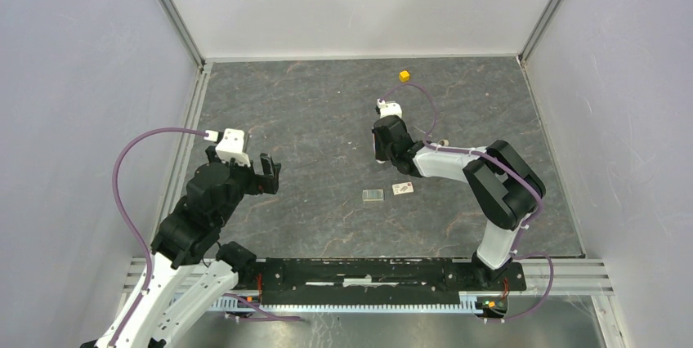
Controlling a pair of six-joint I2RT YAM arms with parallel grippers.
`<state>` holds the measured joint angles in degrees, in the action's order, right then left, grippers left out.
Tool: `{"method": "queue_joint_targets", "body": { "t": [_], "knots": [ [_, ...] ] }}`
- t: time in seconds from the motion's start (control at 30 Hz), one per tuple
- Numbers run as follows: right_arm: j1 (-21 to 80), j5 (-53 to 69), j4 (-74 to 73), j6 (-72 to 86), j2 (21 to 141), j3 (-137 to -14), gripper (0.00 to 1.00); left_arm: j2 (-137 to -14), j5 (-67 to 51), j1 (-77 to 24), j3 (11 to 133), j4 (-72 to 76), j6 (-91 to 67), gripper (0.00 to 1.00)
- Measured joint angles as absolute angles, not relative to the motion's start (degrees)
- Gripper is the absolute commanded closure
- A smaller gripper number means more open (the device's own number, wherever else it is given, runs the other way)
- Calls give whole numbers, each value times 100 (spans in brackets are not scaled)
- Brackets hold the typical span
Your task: Load the staples into the stapler
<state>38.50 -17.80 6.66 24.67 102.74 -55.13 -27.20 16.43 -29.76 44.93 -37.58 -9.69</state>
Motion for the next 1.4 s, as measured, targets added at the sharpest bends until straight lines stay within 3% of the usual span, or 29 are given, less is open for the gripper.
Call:
{"method": "queue_joint_targets", "body": {
  "t": [0.9, 1.07, 1.4],
  "knots": [
    [3850, -1782, 489, 2434, 10112, -5450, 71, -2694, 1643, -2976, 4493, -3758, -969, 0],
    [3830, -1758, 395, 2362, 10029, -5612, 62, -2694, 1643, -2976, 4493, -3758, -969, 0],
    [3605, -1743, 377, 2261, 10022, -5907, 60, -2694, 1645, -2976, 4493, -3758, -969, 0]
  ]
}}
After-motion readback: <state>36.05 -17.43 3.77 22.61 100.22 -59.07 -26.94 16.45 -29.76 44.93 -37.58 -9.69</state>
